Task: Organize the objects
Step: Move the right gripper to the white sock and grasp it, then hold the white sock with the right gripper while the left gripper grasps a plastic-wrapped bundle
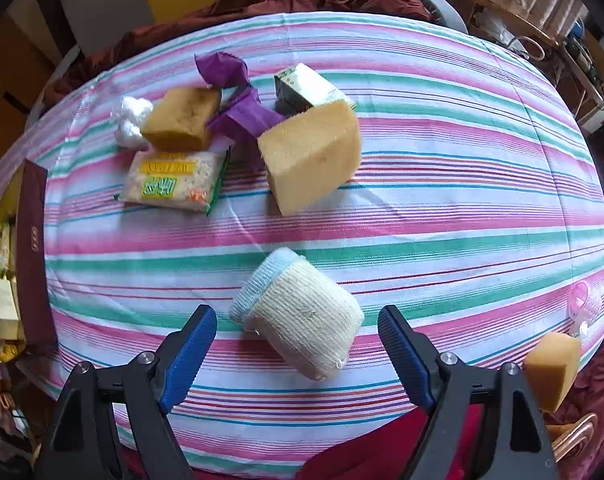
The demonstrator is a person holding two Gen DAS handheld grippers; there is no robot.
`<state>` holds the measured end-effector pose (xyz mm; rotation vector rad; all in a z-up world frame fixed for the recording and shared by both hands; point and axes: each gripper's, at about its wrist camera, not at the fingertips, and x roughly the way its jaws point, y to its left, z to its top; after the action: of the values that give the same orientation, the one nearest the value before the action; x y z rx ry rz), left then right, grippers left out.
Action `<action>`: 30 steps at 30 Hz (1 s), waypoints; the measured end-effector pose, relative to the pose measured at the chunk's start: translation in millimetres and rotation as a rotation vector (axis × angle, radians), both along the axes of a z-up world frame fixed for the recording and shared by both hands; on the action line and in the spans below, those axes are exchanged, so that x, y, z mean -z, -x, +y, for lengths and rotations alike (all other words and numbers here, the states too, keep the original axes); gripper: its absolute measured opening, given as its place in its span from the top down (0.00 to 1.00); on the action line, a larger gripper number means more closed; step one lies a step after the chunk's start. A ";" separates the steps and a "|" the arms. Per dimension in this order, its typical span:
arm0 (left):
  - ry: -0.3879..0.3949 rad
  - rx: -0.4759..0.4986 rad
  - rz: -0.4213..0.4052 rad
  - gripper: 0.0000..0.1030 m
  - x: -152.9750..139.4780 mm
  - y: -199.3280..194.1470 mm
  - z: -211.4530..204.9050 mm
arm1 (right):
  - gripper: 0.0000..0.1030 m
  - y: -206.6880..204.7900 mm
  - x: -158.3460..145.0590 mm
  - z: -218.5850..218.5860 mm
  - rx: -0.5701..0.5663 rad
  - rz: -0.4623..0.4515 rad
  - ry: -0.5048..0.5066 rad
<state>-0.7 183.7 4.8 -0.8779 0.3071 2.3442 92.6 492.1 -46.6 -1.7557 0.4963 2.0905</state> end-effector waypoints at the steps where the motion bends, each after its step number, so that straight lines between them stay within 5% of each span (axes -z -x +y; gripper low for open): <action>1: -0.001 0.007 -0.004 0.10 0.0 -0.8 3.0 | 0.18 1.3 3.1 -2.7 -0.018 -0.017 -0.016; 8: -0.002 0.061 -0.023 0.10 -2.3 -3.6 26.9 | 0.20 10.6 27.7 -7.0 -0.048 -0.055 -0.024; 10: -0.006 0.072 -0.038 0.10 -3.8 -2.1 35.8 | 0.45 10.8 32.0 -9.0 -0.049 -0.059 -0.004; 12: -0.009 0.080 -0.059 0.10 -5.2 1.0 45.4 | 0.48 8.0 28.3 -10.5 -0.052 -0.041 -0.018; 22: -0.031 0.038 -0.255 0.16 2.4 47.3 101.7 | 0.50 -13.8 15.6 -3.5 -0.006 0.110 0.093; 30: -0.025 -0.029 -0.323 0.20 20.9 91.9 144.9 | 0.50 -19.2 7.5 -1.4 -0.011 0.162 0.133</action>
<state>-92.6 328.6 -16.1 -1.2337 0.1306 2.1818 111.8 490.7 -54.1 -1.6689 0.6866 2.2666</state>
